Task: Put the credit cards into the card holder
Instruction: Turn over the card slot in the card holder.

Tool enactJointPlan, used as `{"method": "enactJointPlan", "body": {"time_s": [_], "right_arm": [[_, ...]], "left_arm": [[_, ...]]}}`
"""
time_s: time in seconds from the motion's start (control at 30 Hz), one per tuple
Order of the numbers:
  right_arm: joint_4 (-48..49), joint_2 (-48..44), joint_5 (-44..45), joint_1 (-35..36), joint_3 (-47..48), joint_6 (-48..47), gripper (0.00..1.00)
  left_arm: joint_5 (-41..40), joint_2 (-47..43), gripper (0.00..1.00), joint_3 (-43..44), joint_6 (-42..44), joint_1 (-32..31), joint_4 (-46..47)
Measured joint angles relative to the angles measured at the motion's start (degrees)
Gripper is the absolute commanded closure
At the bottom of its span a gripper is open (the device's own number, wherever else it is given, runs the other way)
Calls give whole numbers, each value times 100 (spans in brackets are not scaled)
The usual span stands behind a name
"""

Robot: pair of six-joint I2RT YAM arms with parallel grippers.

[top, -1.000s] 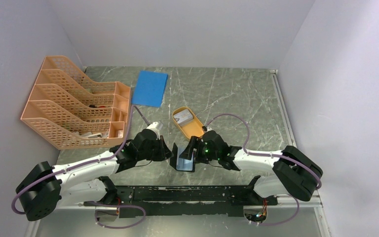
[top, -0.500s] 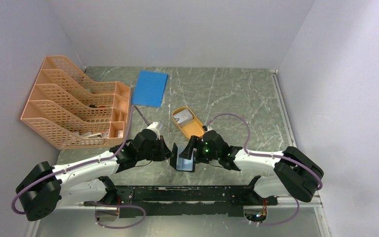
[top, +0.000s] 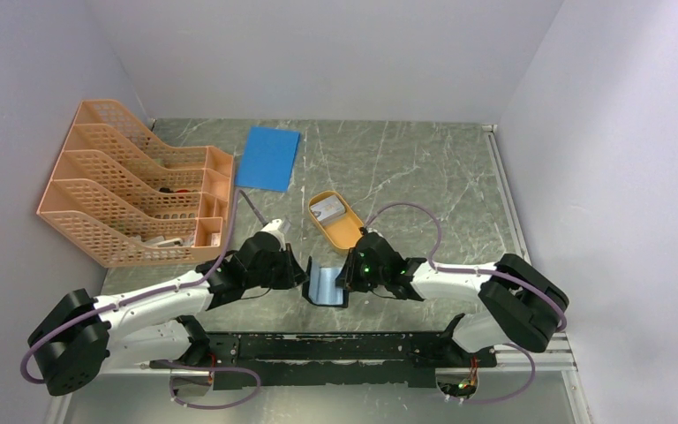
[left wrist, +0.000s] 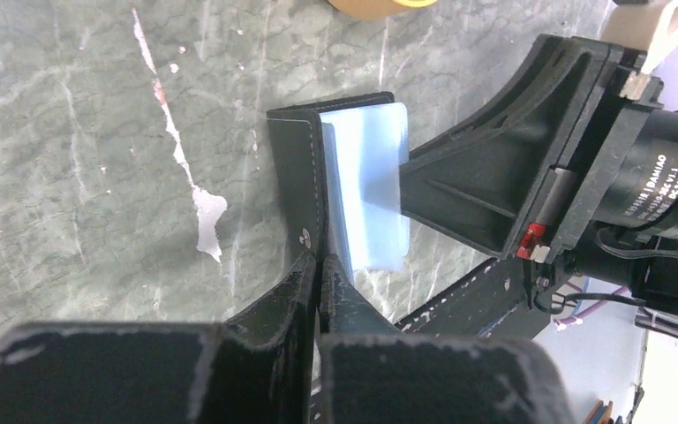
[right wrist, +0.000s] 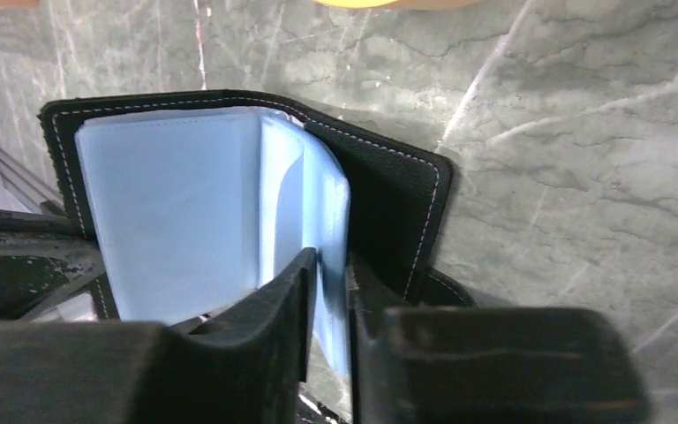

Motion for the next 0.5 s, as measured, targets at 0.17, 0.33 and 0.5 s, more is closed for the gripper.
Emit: {"method": "enactJointPlan", "body": {"time_s": [0.17,0.33,0.5], "right_arm": [[-197,-37,79,11,44,-122,97],[-299,-37,105,15,118,-243,100],[-321,-37,120,15,127,-293,100]], "left_arm": [[-203,-59,65,4,103,2,-223],[-459,-273,45,133,271,15,-686],[-846,-586,38,509,496,37,-1117]]}}
